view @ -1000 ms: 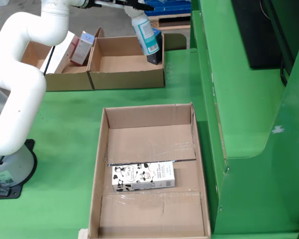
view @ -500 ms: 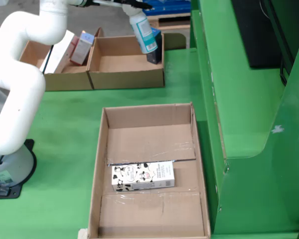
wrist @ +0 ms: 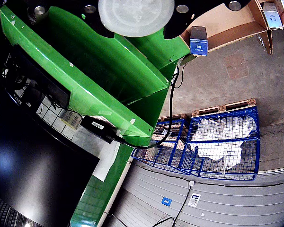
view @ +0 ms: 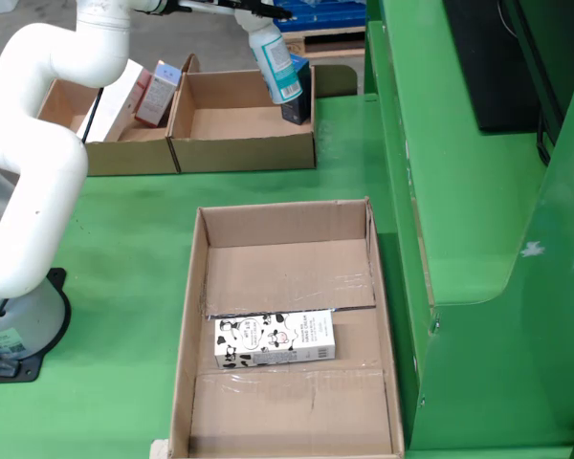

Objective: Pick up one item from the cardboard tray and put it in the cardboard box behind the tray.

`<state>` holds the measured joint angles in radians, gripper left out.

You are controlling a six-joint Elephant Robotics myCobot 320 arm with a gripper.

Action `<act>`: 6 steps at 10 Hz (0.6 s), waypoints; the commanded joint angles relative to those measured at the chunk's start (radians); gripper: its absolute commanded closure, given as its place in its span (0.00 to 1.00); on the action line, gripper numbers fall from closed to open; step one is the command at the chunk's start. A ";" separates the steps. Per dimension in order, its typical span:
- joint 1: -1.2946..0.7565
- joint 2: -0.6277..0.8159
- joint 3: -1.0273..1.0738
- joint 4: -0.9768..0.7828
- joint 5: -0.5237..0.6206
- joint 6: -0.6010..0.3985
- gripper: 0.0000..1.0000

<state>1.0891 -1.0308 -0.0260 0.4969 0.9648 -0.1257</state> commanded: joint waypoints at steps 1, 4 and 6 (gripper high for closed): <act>0.006 0.031 0.026 0.015 -0.012 -0.001 1.00; 0.044 0.011 0.026 0.015 -0.011 -0.001 1.00; 0.065 -0.003 0.026 0.015 -0.011 0.000 1.00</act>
<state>1.1259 -1.0552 -0.0260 0.4985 0.9632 -0.1257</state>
